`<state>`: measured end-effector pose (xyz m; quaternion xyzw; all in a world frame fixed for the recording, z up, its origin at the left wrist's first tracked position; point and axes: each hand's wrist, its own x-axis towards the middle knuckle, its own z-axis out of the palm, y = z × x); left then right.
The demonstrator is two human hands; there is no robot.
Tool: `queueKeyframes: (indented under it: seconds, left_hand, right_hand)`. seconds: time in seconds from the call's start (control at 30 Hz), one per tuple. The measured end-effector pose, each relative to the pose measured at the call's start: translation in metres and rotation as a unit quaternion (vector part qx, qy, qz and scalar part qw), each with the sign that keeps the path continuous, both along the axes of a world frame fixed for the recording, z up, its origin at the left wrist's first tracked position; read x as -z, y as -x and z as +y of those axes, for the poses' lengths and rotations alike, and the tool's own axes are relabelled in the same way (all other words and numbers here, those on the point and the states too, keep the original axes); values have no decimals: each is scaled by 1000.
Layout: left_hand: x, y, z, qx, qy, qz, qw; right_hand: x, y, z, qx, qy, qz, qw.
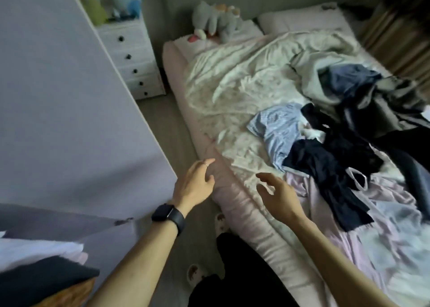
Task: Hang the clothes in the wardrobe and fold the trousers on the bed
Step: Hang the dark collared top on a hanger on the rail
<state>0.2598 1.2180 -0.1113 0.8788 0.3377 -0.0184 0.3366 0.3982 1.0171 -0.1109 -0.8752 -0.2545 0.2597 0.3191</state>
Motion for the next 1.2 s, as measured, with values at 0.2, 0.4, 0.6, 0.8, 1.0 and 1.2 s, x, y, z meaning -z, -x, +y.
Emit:
queueKeyframes:
  seconds: [0.2, 0.4, 0.6, 0.8, 1.0, 1.2]
  left_hand:
    - [33, -78, -56, 148, 81, 51, 984]
    - [49, -168, -86, 250, 53, 83, 963]
    - [75, -265, -91, 283, -27, 112, 952]
    - [117, -360, -91, 288, -90, 126, 945]
    - [188, -437, -95, 315, -154, 208, 913]
    - [245, -446, -73, 342, -180, 338, 858]
  right_hand:
    - [21, -14, -103, 147, 61, 6, 987]
    - [47, -59, -145, 252, 54, 17, 966]
    - [83, -155, -162, 268, 70, 54, 959]
    - [133, -268, -164, 270, 98, 69, 955]
    - [214, -353, -119, 271, 114, 96, 951]
    - [284, -391, -65, 209, 182, 108, 955]
